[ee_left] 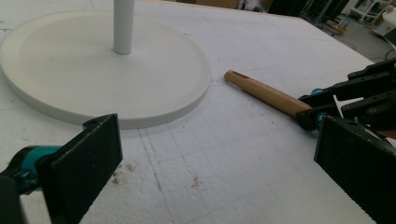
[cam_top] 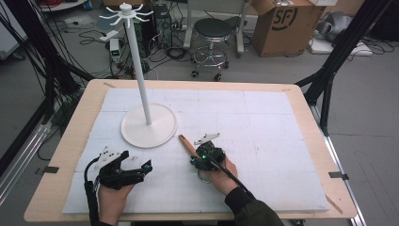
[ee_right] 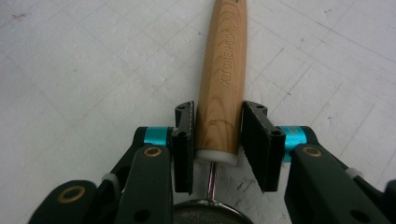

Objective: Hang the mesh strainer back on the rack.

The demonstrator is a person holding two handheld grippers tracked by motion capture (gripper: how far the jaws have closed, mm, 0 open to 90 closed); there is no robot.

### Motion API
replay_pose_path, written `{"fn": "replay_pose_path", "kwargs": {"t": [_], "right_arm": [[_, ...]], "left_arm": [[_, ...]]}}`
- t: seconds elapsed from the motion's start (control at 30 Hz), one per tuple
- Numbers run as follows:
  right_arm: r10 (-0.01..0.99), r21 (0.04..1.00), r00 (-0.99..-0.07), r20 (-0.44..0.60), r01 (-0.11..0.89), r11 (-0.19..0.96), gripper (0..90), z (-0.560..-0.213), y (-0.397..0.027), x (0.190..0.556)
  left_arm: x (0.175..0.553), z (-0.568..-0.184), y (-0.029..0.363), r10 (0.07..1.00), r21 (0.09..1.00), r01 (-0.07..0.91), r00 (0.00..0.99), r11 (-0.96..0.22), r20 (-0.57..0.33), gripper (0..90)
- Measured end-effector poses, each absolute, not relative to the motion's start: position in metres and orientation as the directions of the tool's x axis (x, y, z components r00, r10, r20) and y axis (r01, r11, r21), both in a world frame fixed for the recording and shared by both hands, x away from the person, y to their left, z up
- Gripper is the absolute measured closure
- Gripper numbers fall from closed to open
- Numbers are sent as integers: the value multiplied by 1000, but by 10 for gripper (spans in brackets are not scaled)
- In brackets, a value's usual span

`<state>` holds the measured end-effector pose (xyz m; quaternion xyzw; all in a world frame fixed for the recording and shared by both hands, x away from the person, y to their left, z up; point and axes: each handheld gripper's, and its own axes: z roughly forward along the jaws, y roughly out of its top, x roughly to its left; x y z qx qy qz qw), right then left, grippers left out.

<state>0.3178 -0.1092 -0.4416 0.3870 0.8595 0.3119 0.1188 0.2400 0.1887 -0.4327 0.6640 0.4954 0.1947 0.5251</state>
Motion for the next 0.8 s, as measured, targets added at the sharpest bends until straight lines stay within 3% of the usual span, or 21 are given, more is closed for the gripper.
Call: {"fn": "replay_pose_path", "kwargs": {"t": [0.37, 0.7, 0.8], "right_arm": [[713, 583, -668, 214, 673, 456, 690, -438, -123, 335], [702, 541, -710, 54, 612, 577, 688, -434, -107, 332], [703, 536, -707, 75, 624, 569, 689, -433, -108, 332]], "left_arm": [[240, -432, 192, 862, 892, 449, 430, 55, -270, 16], [241, -433, 188, 862, 890, 454, 433, 44, -264, 16], [240, -432, 189, 862, 891, 451, 434, 43, -262, 16]]}}
